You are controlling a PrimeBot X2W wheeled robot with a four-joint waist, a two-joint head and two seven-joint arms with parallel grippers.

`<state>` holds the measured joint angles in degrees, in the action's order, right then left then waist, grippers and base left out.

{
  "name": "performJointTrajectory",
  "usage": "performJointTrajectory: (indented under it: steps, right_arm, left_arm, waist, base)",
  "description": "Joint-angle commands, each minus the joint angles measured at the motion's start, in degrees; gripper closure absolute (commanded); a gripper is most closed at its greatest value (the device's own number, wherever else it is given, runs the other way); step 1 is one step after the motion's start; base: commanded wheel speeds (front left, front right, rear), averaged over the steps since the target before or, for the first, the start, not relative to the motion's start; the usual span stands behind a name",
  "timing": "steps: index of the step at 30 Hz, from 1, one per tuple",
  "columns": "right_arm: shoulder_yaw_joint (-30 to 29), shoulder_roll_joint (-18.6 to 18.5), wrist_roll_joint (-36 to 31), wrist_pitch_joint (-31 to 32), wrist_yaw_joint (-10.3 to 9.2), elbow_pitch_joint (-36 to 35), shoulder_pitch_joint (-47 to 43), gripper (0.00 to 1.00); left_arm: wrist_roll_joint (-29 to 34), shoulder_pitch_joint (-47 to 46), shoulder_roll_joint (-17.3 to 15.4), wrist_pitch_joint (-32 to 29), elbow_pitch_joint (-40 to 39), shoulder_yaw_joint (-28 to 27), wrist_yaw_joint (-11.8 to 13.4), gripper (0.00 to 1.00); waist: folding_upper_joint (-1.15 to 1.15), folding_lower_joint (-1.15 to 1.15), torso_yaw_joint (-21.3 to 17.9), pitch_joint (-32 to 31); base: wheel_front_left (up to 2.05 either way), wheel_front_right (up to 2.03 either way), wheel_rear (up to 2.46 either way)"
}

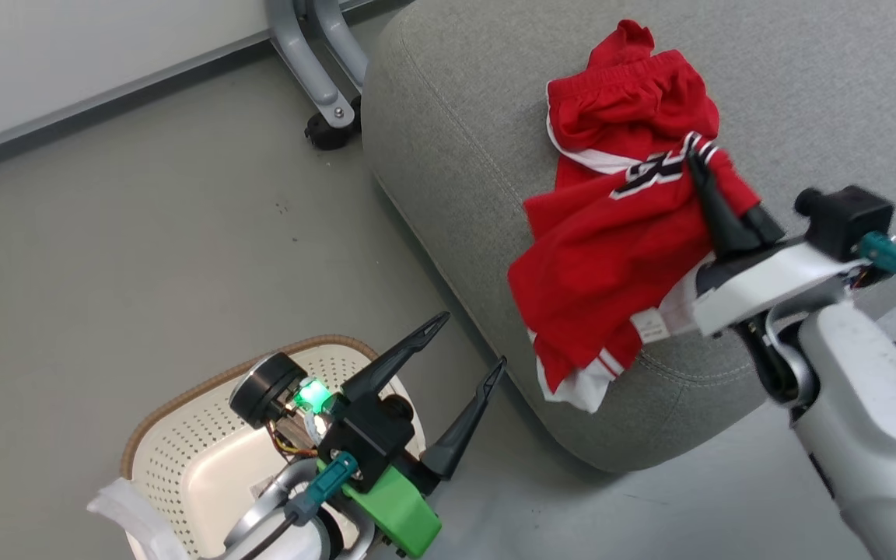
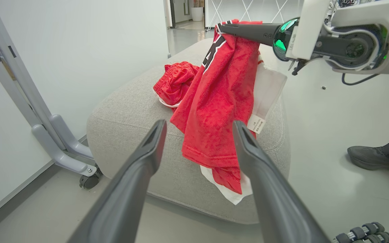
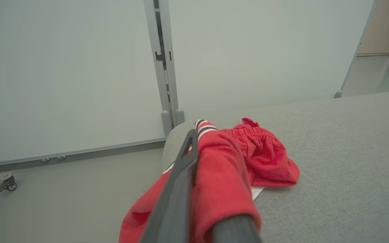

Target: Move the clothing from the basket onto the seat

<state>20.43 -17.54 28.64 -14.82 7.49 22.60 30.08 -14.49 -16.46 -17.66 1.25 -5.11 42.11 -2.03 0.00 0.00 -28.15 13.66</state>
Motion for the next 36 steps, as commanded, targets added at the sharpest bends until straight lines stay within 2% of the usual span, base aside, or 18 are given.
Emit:
performJointTrajectory:
  steps: [1, 10, 15, 18, 25, 26, 27, 31, 36]
  right_arm:
    - [-2.1, -0.7, -0.2, -0.5, 0.00, -0.7, 2.5, 1.00]
    - [-15.2, -7.2, -0.4, -0.4, 0.00, -2.1, 14.6, 1.00]
    - [-20.4, -10.5, 0.8, -0.4, 0.00, 2.3, 19.5, 1.00]
    - [-20.9, -10.7, 1.6, -0.4, 0.00, 6.4, 20.8, 1.00]
    - [-21.8, -7.1, 2.8, -0.4, 0.00, 15.8, 17.9, 1.00]
    - [-22.7, -6.0, 2.9, -0.4, 0.00, 16.7, 16.9, 0.08]
    - [-23.3, -5.6, 2.7, -0.4, 0.00, 16.9, 16.3, 0.00]
    - [-26.6, -3.4, 0.9, -0.4, -0.01, 14.9, 11.2, 0.00]
    - [-30.6, -0.5, -2.2, -0.4, 0.00, 8.5, 3.4, 0.00]
  left_arm:
    - [0.4, -1.5, -0.9, -0.2, -0.4, -0.5, -0.3, 0.00]
    - [3.1, -7.7, -2.4, -1.5, -3.1, -1.1, -1.0, 0.00]
    - [4.3, -11.5, -2.6, -1.8, -4.3, -0.7, -2.0, 0.00]
    - [4.9, -13.0, -2.7, -1.6, -4.6, -0.6, -2.2, 0.00]
    - [5.2, -14.4, -2.6, -0.6, -3.5, -0.5, -2.1, 0.00]
    - [5.1, -14.4, -2.5, -0.6, -3.1, -0.4, -2.0, 0.00]
    - [5.0, -14.4, -2.6, -0.6, -3.0, -0.4, -1.9, 0.00]
    - [4.9, -13.9, -2.5, 0.5, -1.9, -0.7, -1.1, 0.00]
    - [3.8, -11.7, -1.8, 2.1, -0.1, -0.8, 0.1, 0.00]
  waist:
    - [0.00, 0.00, 0.5, 3.2]
    - [0.00, 0.00, 5.8, 12.0]
    - [0.00, 0.00, 9.5, 17.6]
    - [0.00, 0.00, 11.0, 20.0]
    - [0.00, 0.00, 12.2, 22.4]
    - [0.00, 0.00, 12.1, 22.5]
    - [0.00, 0.00, 12.1, 22.4]
    - [0.00, 0.00, 11.7, 20.5]
    - [0.00, 0.00, 11.7, 16.7]
  base:
    - [0.00, 0.00, 0.00]
    - [0.00, 0.00, 0.00]
    - [0.00, 0.00, 0.00]
    - [0.00, 0.00, 0.00]
    - [0.00, 0.00, 0.00]
    - [0.00, 0.00, 0.00]
    - [0.00, 0.00, 0.00]
    - [0.00, 0.00, 0.00]
    - [0.00, 0.00, 0.00]
